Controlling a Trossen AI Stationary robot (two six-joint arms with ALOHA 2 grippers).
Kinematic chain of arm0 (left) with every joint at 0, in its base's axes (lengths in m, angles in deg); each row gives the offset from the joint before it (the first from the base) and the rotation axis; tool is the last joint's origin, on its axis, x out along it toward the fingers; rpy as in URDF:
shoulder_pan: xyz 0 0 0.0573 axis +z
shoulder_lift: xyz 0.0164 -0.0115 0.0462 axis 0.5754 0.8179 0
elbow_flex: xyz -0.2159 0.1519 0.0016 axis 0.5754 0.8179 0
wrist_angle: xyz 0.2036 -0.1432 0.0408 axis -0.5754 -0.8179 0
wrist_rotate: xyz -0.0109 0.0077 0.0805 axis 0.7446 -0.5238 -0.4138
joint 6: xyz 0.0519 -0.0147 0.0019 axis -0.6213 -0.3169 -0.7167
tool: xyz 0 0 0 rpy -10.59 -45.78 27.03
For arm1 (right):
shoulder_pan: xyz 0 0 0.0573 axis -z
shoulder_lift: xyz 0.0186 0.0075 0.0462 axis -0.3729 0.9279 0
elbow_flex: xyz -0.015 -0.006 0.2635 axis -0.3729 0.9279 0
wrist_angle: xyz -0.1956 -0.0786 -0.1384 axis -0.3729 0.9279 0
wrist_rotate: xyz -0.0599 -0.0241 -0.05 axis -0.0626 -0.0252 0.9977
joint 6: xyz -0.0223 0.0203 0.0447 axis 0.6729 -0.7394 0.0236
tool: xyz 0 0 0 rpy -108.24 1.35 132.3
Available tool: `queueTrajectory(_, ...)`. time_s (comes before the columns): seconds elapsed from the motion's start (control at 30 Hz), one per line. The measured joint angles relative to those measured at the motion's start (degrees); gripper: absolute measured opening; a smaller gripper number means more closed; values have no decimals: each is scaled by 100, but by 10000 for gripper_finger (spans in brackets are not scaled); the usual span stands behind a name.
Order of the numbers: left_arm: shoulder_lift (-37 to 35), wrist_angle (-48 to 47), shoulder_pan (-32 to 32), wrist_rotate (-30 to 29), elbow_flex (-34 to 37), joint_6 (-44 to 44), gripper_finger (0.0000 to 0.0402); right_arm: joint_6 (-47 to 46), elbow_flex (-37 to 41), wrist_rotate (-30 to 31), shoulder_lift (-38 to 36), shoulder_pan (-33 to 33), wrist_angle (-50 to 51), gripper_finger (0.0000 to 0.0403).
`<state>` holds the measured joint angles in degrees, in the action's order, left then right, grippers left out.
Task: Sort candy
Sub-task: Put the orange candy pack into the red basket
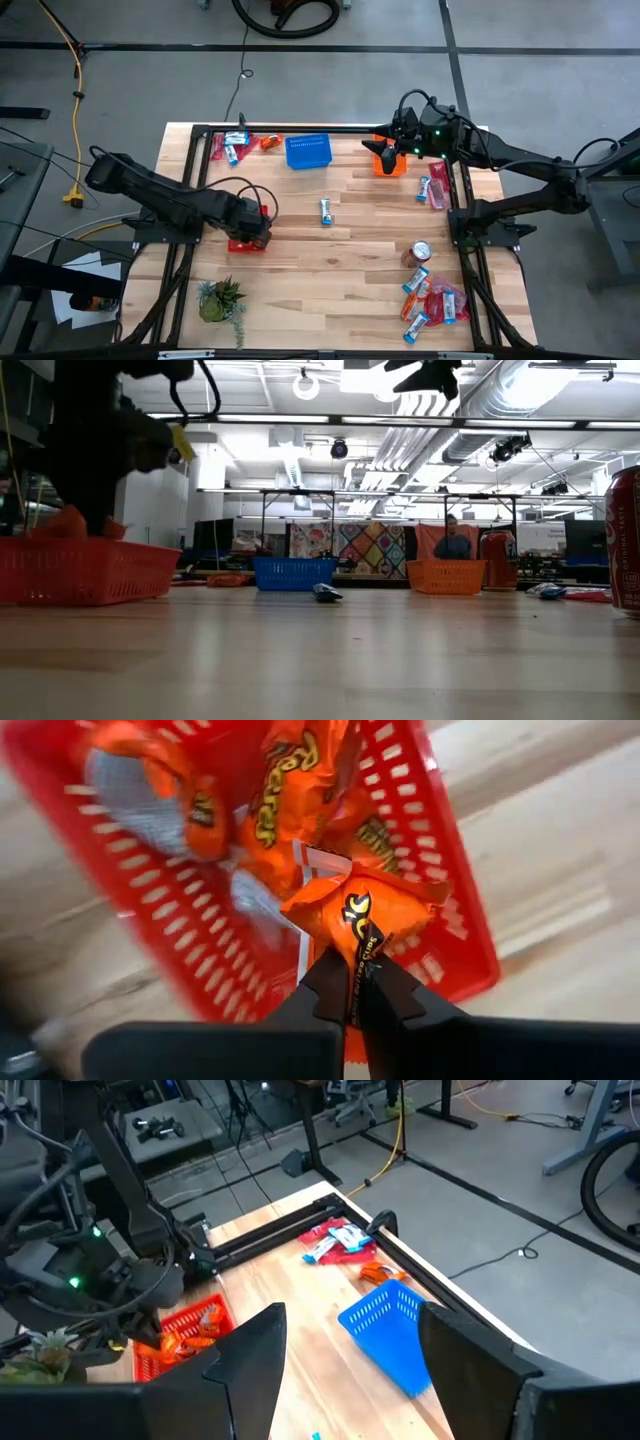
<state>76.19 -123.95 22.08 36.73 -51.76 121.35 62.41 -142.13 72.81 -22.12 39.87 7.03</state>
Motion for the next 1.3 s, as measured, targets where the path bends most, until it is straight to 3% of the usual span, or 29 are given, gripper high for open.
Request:
queueTrajectory(0.23, -7, 123, 66, -2, 456, 540, 0, -74, 0, -1, 0, 0, 62, 222)
queueTrajectory(0.47, -4, 127, 66, -108, 464, 116, 20, -155, 0, 0, 1, 0, 33, 222)
queueTrajectory(0.7, -344, -123, 66, 206, 354, -3, 86, -262, 0, 0, 2, 0, -16, 222)
queueTrajectory(1.0, -1390, -612, 399, -472, -227, -432, 178, -179, 0, 0, 2, 0, -447, 222)
queueTrajectory(1.1, -1760, -271, 720, -957, -424, -1019, 192, -107, 0, 0, 2, 0, -740, 222)
queueTrajectory(1.23, -2079, 1208, 1238, -1713, -491, -2538, 195, -94, 0, 0, 2, 0, -1103, 222)
queueTrajectory(1.3, -2126, 2041, 1572, -1721, -491, -3435, 195, -105, 0, -2, 2, 0, -1249, 222)
